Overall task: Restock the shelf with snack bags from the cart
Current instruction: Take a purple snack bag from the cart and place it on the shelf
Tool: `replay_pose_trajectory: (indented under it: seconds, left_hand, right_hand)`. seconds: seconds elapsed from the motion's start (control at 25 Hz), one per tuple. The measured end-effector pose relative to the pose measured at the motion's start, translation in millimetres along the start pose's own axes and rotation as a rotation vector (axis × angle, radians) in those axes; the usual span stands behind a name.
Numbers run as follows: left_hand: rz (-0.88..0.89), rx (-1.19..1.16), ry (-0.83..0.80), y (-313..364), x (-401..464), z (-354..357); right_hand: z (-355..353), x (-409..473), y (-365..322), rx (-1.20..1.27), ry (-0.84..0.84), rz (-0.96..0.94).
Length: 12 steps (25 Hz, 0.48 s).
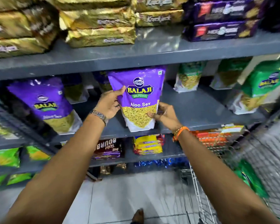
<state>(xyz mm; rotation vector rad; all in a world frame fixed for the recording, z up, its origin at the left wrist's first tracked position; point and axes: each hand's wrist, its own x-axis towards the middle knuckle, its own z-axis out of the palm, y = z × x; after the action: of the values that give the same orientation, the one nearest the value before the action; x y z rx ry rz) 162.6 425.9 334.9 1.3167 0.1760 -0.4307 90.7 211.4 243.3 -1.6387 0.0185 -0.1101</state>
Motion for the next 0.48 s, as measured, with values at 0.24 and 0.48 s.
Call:
replay_pose_trajectory:
  seconds: [0.24, 0.48]
  left_hand:
    - [0.080, -0.106, 0.102, 18, 18, -77]
    - [0.123, -0.135, 0.164, 16, 32, -109]
  right_hand:
    - [78, 57, 10, 0.049, -0.103, 0.048]
    - [116, 80, 26, 0.055, -0.071, 0.082]
